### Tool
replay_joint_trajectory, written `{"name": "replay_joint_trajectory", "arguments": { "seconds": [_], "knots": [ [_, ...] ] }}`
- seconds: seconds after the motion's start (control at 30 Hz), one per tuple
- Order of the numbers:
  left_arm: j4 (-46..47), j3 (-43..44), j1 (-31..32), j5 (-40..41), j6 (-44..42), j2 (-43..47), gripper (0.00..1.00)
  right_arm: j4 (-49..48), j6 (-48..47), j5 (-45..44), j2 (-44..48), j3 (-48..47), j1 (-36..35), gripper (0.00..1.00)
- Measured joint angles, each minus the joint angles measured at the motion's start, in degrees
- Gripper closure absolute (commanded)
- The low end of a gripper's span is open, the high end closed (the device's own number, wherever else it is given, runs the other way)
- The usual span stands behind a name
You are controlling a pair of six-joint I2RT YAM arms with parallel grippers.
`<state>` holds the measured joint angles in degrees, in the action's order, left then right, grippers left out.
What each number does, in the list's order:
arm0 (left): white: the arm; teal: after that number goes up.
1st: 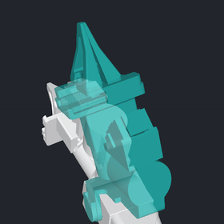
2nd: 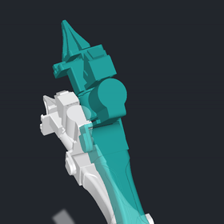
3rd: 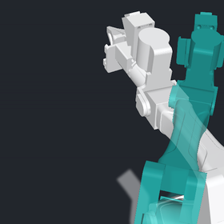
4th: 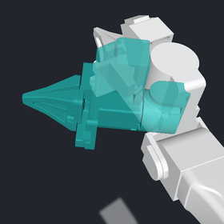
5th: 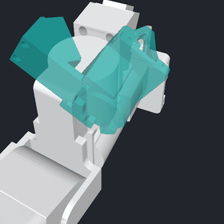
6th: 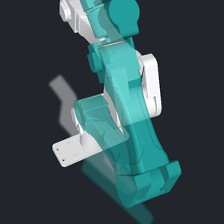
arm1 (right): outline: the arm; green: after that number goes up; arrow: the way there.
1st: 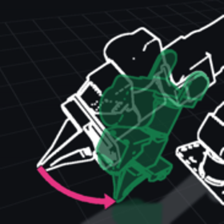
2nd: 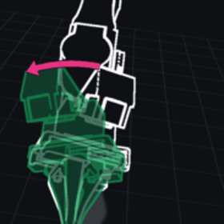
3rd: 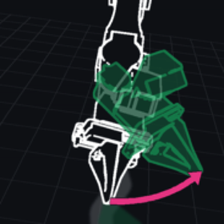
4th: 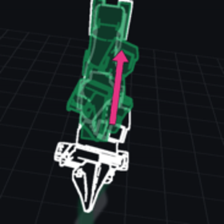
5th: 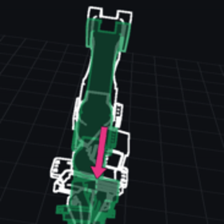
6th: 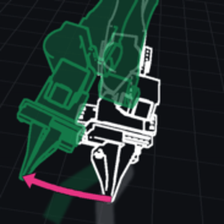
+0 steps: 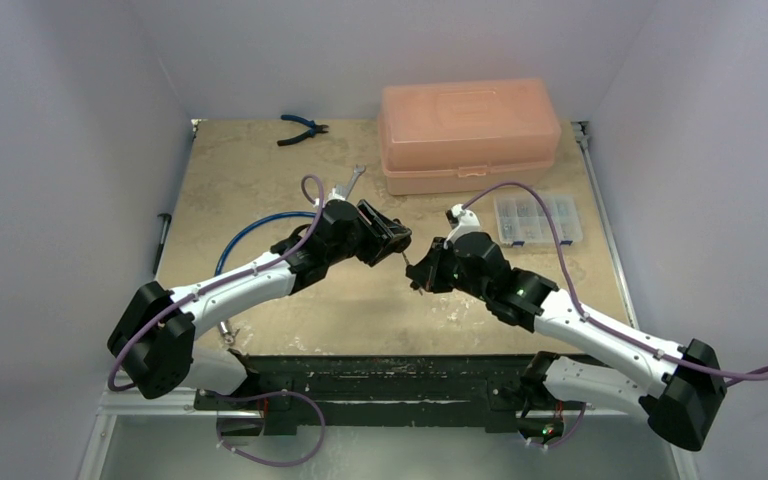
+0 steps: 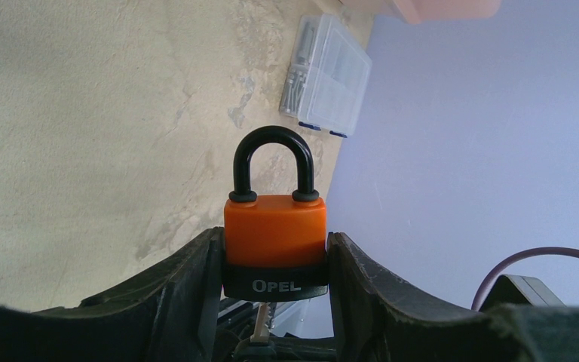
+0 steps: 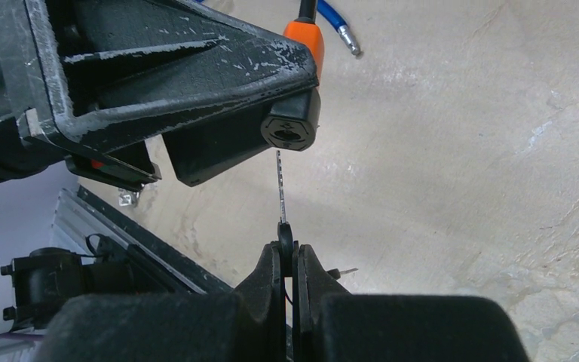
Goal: Unlock with the key
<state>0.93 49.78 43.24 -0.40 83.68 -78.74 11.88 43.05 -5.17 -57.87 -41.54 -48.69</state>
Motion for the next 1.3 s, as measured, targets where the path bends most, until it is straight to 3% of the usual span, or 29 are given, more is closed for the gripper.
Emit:
{"name": "replay_joint_trajectory", "arguments": {
  "seconds": [1.3],
  "knots": [
    [1.38, -0.85, -0.11, -0.72, -0.13, 0.02, 1.0, -0.31, 0.52, -2.8, -2.93, -1.64, 0.0, 1.0]
  ]
}}
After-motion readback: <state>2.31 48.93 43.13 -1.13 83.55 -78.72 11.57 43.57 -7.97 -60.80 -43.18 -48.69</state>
